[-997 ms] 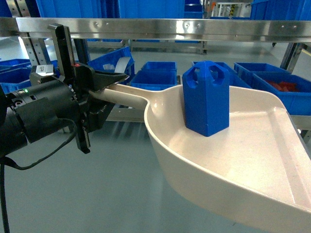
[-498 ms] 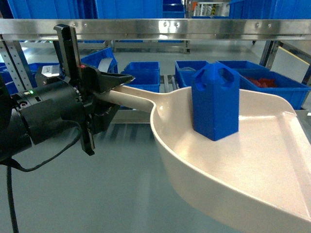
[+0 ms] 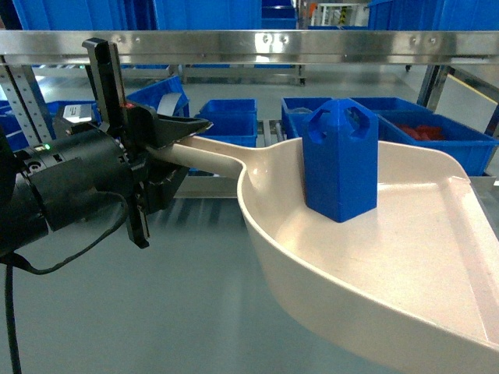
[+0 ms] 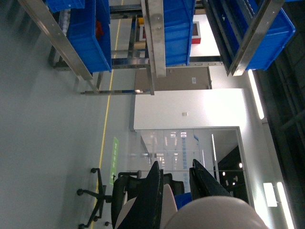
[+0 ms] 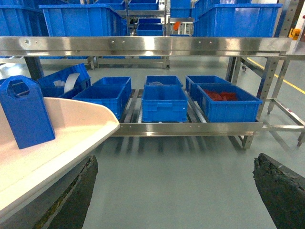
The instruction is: Place part in tray to right shelf
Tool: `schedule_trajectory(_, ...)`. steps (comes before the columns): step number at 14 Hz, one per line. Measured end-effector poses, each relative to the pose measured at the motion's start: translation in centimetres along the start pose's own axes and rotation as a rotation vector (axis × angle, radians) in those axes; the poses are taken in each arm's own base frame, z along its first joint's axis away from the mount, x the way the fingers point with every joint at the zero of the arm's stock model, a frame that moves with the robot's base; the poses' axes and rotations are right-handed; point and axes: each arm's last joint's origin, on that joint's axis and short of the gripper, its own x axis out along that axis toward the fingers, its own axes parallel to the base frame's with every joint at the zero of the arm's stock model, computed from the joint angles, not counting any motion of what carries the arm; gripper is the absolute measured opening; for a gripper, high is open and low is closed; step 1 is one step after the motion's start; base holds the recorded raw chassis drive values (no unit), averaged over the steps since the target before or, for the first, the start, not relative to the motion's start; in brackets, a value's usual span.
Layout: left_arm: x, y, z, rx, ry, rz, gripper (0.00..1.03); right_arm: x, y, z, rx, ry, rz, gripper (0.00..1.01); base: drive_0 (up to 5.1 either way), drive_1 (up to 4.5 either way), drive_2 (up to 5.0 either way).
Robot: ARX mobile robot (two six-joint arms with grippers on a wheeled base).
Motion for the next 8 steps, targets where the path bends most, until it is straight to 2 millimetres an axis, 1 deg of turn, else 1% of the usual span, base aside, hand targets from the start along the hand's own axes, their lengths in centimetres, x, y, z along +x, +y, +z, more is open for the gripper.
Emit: schedule_trajectory(8, -0.02, 0.0, 0.06, 0.0, -0.002, 0.0, 0.13, 0.0, 0.0, 0.0, 0.001, 0.0, 0.001, 0.98, 0.0, 0.0, 0.0)
